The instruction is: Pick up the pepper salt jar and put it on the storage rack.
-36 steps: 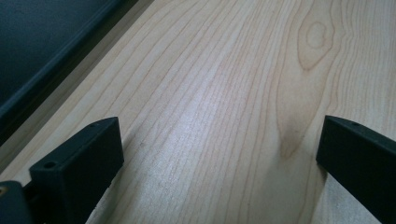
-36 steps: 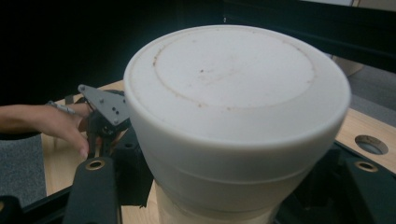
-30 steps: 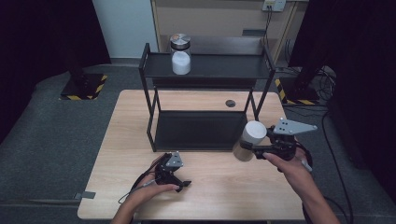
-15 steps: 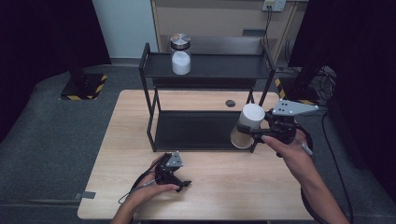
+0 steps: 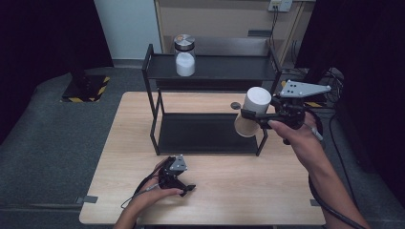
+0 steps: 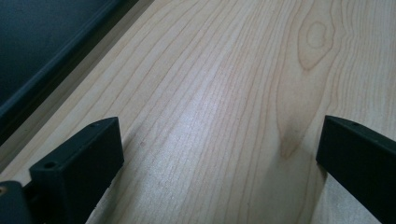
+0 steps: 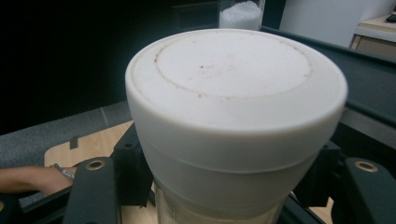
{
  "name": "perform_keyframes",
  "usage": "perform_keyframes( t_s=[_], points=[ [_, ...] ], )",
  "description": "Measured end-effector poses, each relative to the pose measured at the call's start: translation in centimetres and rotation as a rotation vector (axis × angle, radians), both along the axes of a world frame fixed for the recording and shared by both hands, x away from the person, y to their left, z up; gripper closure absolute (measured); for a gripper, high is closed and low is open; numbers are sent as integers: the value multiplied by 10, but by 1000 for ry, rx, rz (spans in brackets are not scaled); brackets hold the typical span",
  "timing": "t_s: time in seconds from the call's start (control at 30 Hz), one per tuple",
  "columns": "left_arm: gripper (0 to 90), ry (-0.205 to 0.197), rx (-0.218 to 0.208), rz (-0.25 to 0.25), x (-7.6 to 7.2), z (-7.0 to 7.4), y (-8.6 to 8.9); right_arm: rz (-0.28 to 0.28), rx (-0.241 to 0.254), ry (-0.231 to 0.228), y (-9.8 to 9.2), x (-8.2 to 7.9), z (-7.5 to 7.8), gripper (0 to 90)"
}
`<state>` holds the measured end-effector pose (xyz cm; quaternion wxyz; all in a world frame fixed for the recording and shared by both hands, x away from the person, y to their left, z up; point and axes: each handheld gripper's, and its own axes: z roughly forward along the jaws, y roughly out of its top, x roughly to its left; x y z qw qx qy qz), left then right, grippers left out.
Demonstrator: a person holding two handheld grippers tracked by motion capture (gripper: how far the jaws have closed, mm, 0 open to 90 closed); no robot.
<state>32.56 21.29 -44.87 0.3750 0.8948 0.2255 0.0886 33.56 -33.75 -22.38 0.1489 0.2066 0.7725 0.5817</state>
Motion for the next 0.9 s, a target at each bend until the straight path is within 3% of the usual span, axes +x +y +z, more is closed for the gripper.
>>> perform_keyframes(
  t_s=[0.37, 0.9],
  points=[
    [0, 0, 0, 0, 0, 0, 0, 25, -14, -5, 3, 19, 25, 363],
    [0, 2, -4, 4, 0, 0, 0, 16, -5, -13, 16, 42, 51, 363]
  ],
)
